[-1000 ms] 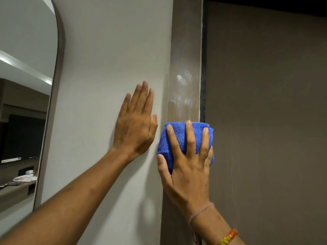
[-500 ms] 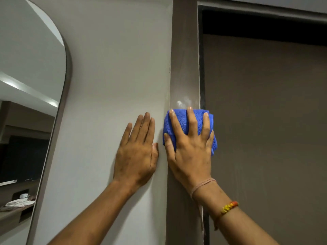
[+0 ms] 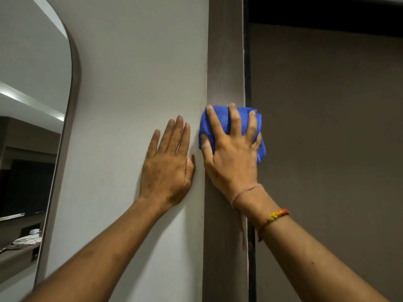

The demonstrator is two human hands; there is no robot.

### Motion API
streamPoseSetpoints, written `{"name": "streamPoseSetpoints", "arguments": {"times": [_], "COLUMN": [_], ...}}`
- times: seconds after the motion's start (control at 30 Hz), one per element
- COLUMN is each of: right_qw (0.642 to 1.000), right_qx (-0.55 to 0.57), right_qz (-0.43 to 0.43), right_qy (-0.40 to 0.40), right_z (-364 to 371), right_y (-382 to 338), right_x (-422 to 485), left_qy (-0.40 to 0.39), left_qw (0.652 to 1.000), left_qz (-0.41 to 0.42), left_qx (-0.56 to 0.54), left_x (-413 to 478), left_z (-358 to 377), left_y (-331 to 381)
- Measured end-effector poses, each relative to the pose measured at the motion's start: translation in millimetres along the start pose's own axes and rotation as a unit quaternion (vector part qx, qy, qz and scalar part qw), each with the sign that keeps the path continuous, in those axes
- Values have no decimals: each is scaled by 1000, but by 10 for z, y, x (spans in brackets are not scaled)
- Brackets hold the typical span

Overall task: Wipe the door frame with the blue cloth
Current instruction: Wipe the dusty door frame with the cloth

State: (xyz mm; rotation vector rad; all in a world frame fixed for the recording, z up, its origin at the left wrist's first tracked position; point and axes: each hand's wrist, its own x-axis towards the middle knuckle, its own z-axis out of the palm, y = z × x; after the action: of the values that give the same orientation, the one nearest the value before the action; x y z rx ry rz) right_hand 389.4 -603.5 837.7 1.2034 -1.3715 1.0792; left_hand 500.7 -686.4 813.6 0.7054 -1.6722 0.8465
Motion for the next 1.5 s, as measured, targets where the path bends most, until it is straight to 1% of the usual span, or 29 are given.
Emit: {"name": "streamPoseSetpoints", "arguments": {"times": [0.07,0.17,0.27,0.4,0.47,0.53,0.6,0.67,0.73,0.8,0.87,0.93,1.03,1.1,1.2,1.27,1.3,1.43,1.5], "right_qw": [1000,1000,1000,999,999,1000,1000,999,999,999,999,998,999,1000,999,999,999,997,998], "right_qx": [-5,-4,-15,-10,-5,-10,-18,-13,5,10,6,-2,-10,-15,-20,-19,-19,-29,-26], "right_qz": [0,-2,-18,-47,-31,-14,-20,-32,-38,-35,-44,-54,-31,-24,-29,-35,-39,-67,-49], "right_qy": [6,8,-17,-20,-21,-14,0,10,1,-18,-21,-22,-26,-7,15,-7,-20,-28,-29], "right_z": [16,42,16,-72,-98,-81,-47,-17,4,-2,-36,-100,-155,-89,9,17,5,-64,-75], "right_y": [-12,-12,39,117,68,1,-17,17,67,118,142,115,51,13,4,42,77,117,53], "right_x": [50,-262,-498,37,370,512,379,-14,-466,-696,-512,-35,561,478,-200,-559,-596,-128,206], "left_qy": [2,5,6,8,11,13,14,9,6,5,4,8,12,11,7,5,5,1,5], "left_qw": [1000,1000,1000,1000,1000,1000,1000,1000,1000,1000,1000,1000,1000,1000,1000,1000,1000,1000,1000], "left_qz": [2,5,1,-1,-1,0,-1,2,1,-1,-2,-4,-1,0,2,2,2,-1,-2], "left_qx": [0,-6,-9,-4,-1,2,0,-3,-5,-4,-5,-4,4,4,-1,-3,-3,-3,0], "left_x": [-5,-7,-25,-14,-16,-17,-12,-13,-16,-21,-23,-19,-9,-9,-11,-17,-18,-16,-11], "left_z": [6,6,11,4,6,4,-1,1,3,6,5,3,2,5,5,-4,-7,-1,0], "left_y": [-14,-14,-4,7,9,12,8,4,-2,2,7,9,12,6,-2,-2,2,16,14]}}
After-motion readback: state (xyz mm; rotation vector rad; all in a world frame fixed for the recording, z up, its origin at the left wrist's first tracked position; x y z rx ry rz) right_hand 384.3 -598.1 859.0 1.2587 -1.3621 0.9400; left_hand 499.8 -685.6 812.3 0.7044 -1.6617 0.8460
